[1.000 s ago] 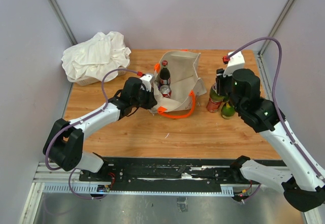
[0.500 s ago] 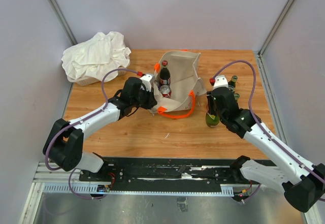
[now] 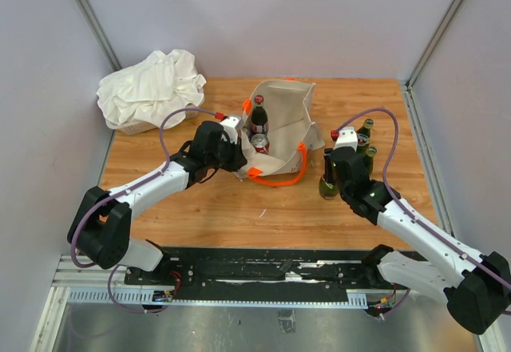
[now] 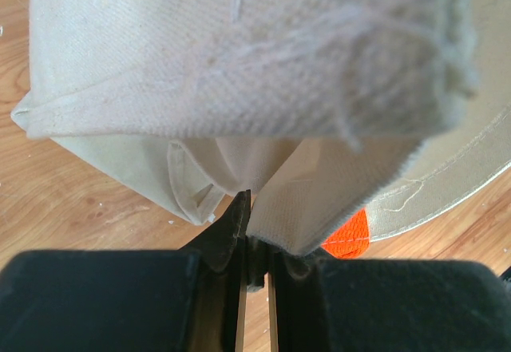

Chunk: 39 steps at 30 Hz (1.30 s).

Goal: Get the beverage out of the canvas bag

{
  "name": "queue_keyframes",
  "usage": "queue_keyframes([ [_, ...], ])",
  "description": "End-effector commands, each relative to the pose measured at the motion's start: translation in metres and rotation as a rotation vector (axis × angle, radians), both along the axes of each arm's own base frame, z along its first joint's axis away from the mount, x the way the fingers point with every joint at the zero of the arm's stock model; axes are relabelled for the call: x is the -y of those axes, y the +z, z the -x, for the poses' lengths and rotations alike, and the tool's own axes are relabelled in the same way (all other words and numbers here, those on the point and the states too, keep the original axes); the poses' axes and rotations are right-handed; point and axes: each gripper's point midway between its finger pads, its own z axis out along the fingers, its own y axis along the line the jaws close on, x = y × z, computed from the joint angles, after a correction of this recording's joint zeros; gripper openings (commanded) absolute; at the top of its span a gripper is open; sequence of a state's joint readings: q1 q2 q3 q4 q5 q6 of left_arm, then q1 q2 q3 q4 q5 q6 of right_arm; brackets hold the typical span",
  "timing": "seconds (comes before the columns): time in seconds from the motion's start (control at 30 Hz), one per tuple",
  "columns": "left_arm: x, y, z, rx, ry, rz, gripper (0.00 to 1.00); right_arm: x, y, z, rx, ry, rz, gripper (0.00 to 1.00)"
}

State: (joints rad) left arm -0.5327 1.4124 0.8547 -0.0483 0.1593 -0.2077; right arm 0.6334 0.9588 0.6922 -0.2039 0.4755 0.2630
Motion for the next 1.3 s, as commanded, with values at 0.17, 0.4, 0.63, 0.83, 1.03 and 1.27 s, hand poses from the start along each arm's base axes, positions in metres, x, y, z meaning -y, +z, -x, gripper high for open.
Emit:
queue_keyframes([
  [0.17, -0.012, -0.009, -0.004, -0.004, 0.048, -0.055, 0.14, 0.006, 0.023, -0.011, 0.11, -0.096, -0.098, 0.36],
  [0.4, -0.014, -0.011, -0.001, -0.007, 0.045, -0.061, 0.14, 0.014, 0.036, -0.004, 0.139, -0.101, -0.097, 0.91],
  [0.63, -0.016, -0.009, 0.002, -0.005, 0.041, -0.058, 0.14, -0.002, 0.094, -0.012, 0.211, -0.004, -0.107, 0.84],
  [0.83, -0.018, 0.004, 0.005, 0.017, 0.051, -0.042, 0.14, -0.045, 0.158, -0.022, 0.277, 0.187, -0.144, 0.78],
  [1.03, -0.019, 0.016, 0.009, 0.033, 0.052, -0.018, 0.14, -0.096, 0.187, -0.043, 0.287, 0.32, -0.178, 0.67],
  [1.27, -0.02, 0.007, 0.017, -0.001, 0.064, -0.001, 0.13, -0.152, 0.158, -0.075, 0.175, 0.434, -0.183, 0.64],
])
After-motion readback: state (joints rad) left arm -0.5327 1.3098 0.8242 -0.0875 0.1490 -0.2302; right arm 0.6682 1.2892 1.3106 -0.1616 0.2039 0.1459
